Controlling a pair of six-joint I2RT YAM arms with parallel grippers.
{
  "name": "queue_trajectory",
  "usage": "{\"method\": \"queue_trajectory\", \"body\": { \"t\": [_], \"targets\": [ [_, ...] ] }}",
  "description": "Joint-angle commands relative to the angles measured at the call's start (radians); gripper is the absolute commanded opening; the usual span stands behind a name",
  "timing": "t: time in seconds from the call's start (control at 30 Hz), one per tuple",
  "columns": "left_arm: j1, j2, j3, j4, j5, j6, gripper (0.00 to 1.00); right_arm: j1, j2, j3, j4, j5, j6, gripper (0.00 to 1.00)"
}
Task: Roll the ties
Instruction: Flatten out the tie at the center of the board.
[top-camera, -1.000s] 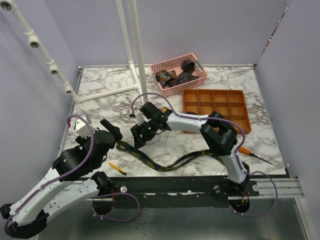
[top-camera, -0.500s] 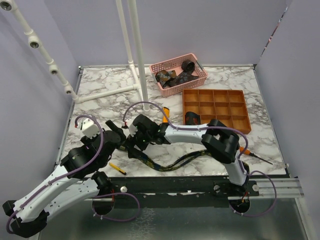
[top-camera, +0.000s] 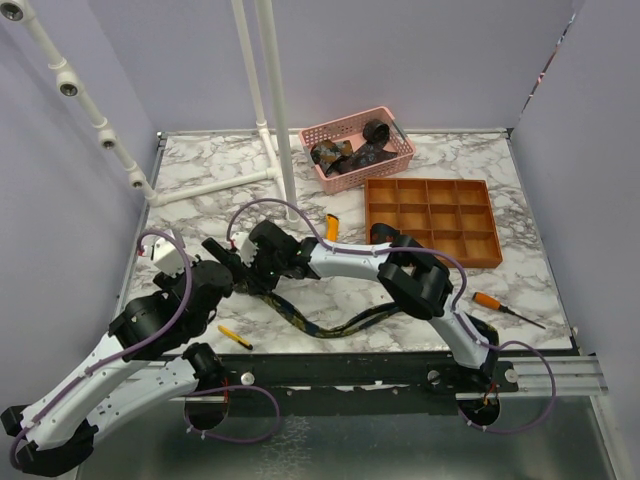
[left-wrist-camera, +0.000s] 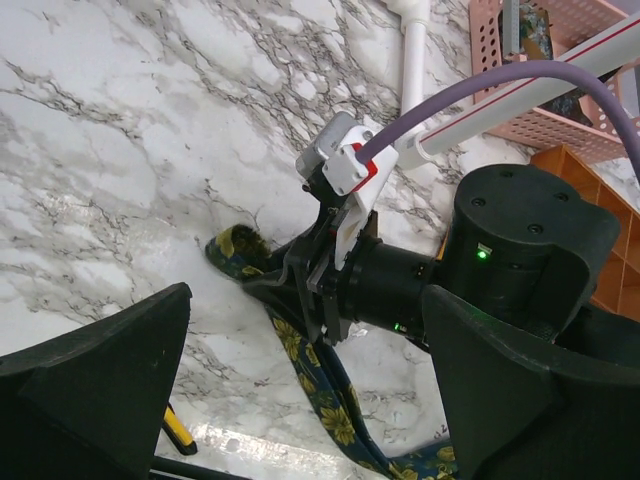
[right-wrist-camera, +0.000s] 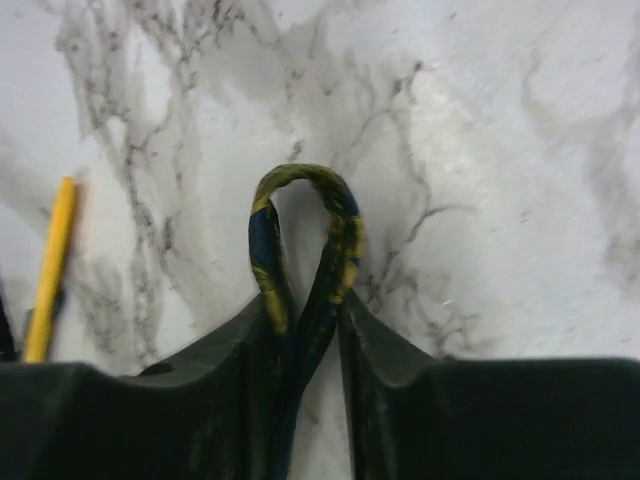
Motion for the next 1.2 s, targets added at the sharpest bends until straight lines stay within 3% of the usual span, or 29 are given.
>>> {"method": "queue_trajectory", "body": {
  "t": [0.0, 0.07, 0.2, 0.27, 0.33, 0.5, 0.83, 0.97, 1.17],
  "targets": [
    [-0.006, -0.011, 0.047, -0.04, -0.045, 0.001, 0.99, 0.007, 0.004, -0.04, -0.029, -0.214, -0.01, 0.22],
    [-0.005, -0.01, 0.051, -0.03, -0.048, 0.012, 0.99, 0.003, -0.026, -0.077, 0.01, -0.406, 0.039, 0.1],
    [-0.004, 0.002, 0.052, 0.0, -0.038, 0.031, 0.99, -0.007, -0.005, -0.053, 0.066, -0.897, 0.215, 0.0],
    [-0.004, 0.004, 0.045, 0.015, -0.032, 0.039, 0.99, -0.006, 0.012, -0.089, 0.215, -0.989, 0.362, 0.0],
    [-0.005, 0.0, 0.036, 0.032, -0.028, 0.05, 0.99, -0.013, 0.038, -0.102, 0.28, -0.986, 0.427, 0.0],
    [-0.004, -0.017, 0.002, 0.044, -0.004, 0.048, 0.99, -0.06, 0.174, 0.069, -0.041, -0.82, 0.26, 0.05],
    [-0.006, -0.056, -0.032, 0.034, 0.026, 0.018, 0.99, -0.104, 0.187, 0.118, -0.108, -0.541, 0.175, 0.61],
    [-0.005, -0.051, -0.032, 0.028, 0.024, 0.018, 0.99, -0.114, 0.072, 0.074, -0.075, -0.384, 0.164, 0.96],
    [-0.005, -0.016, -0.049, 0.036, 0.034, 0.027, 0.99, -0.121, -0.192, -0.1, -0.007, -0.021, 0.218, 1.0]
  ]
}}
